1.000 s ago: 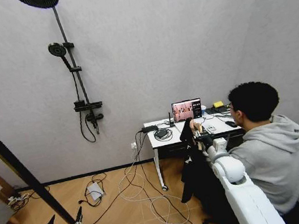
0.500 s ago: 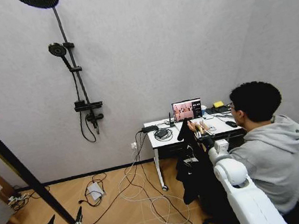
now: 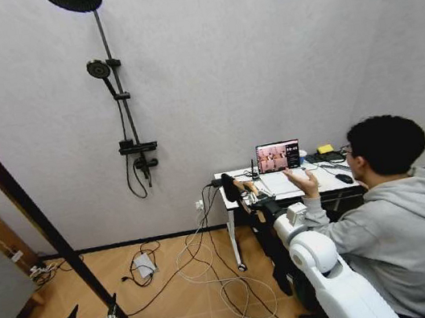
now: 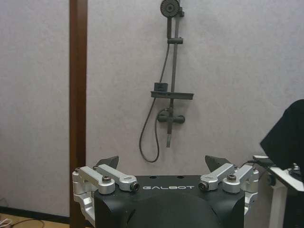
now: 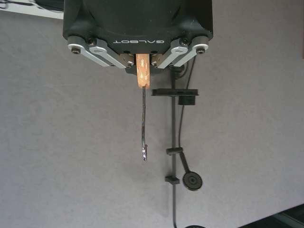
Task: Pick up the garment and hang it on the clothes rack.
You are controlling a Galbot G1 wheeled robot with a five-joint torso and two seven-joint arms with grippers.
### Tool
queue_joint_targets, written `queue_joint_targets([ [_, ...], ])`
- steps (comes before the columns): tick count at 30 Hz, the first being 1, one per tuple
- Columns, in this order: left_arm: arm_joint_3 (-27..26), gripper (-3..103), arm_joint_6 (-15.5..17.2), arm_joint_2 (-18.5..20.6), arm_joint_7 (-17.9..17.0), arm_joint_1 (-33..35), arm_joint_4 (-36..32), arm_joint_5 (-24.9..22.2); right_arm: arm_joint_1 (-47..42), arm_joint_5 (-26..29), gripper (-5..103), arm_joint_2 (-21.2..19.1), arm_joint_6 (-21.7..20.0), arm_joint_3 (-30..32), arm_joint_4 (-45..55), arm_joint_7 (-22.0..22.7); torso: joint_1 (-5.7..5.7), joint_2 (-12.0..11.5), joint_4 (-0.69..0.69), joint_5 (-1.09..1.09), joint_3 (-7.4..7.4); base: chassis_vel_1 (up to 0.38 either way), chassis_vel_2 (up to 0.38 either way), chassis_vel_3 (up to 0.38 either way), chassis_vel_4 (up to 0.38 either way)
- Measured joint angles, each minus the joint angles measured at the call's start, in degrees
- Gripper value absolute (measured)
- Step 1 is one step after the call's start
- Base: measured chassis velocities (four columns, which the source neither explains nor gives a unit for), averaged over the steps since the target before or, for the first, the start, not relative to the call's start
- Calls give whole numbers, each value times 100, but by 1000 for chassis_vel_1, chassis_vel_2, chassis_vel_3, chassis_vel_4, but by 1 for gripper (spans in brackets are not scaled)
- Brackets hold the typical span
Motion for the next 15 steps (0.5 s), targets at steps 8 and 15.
queue_joint_targets([
  [8,0,100,0,0,0,0,0,0,-91,373,10,-271,-28,-47,248,45,1,0,-1,2,0,111,111,109,104],
  [15,0,100,0,0,0,0,0,0,-349,471,10,-446,-120,146,592,57,0,0,-2,1,0,125,122,122,120],
])
